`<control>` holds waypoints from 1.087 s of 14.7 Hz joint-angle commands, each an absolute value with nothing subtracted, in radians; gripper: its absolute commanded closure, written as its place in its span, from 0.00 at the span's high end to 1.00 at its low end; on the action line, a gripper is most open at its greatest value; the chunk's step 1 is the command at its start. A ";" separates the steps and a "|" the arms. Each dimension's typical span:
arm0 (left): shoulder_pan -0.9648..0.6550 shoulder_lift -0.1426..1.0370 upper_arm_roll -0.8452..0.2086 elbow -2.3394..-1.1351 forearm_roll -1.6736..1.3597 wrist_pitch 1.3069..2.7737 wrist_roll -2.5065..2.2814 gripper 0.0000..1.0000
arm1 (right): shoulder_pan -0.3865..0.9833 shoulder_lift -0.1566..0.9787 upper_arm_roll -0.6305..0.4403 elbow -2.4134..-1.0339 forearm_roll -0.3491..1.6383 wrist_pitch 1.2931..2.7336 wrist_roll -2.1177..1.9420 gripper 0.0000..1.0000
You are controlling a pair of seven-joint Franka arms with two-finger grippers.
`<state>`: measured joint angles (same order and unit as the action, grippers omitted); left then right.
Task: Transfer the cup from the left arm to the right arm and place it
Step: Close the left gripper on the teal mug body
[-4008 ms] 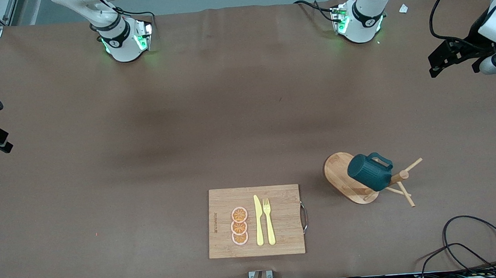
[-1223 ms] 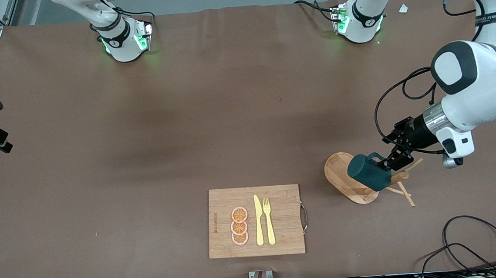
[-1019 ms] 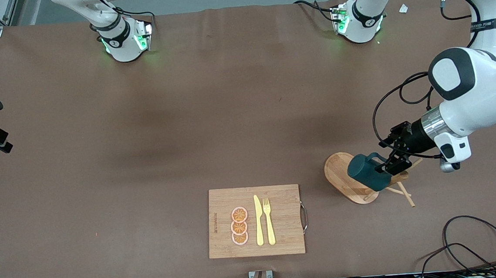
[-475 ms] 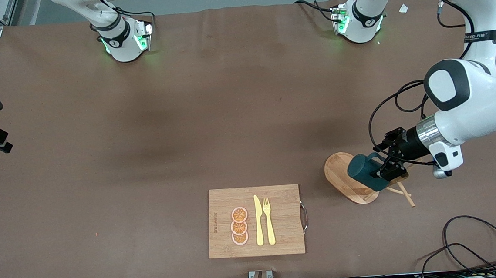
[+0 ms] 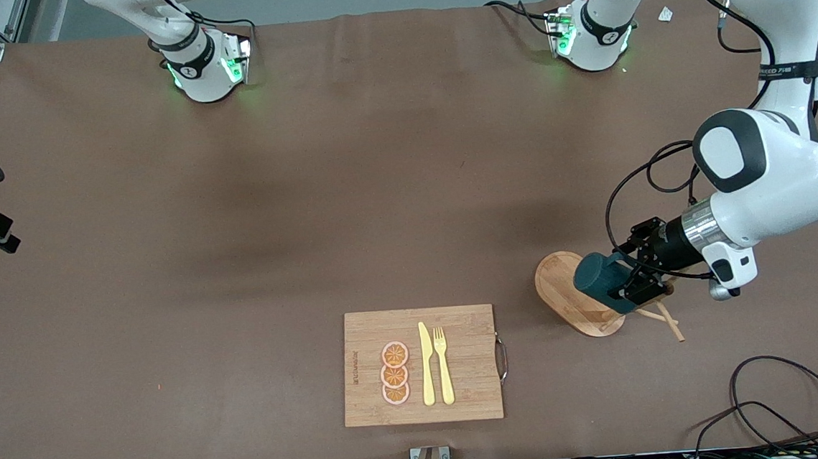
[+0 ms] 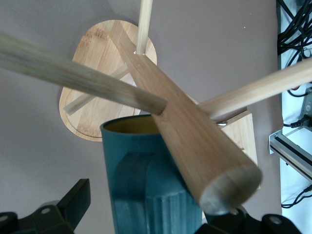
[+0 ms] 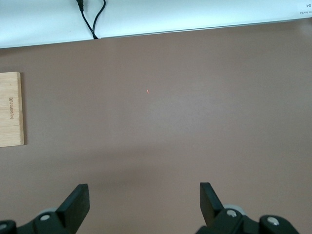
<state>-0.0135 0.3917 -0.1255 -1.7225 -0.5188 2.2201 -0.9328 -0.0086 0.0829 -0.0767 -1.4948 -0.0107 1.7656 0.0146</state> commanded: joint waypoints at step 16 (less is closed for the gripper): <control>-0.020 0.456 -0.140 -1.620 -0.566 2.220 -0.957 0.63 | -0.015 0.087 -0.072 -1.483 -0.020 1.769 0.012 1.00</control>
<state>-0.0179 0.4503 -0.1336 -1.6500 -0.5500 2.2227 -0.9348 -0.0086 0.0829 -0.0769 -1.4948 -0.0107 1.7684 0.0146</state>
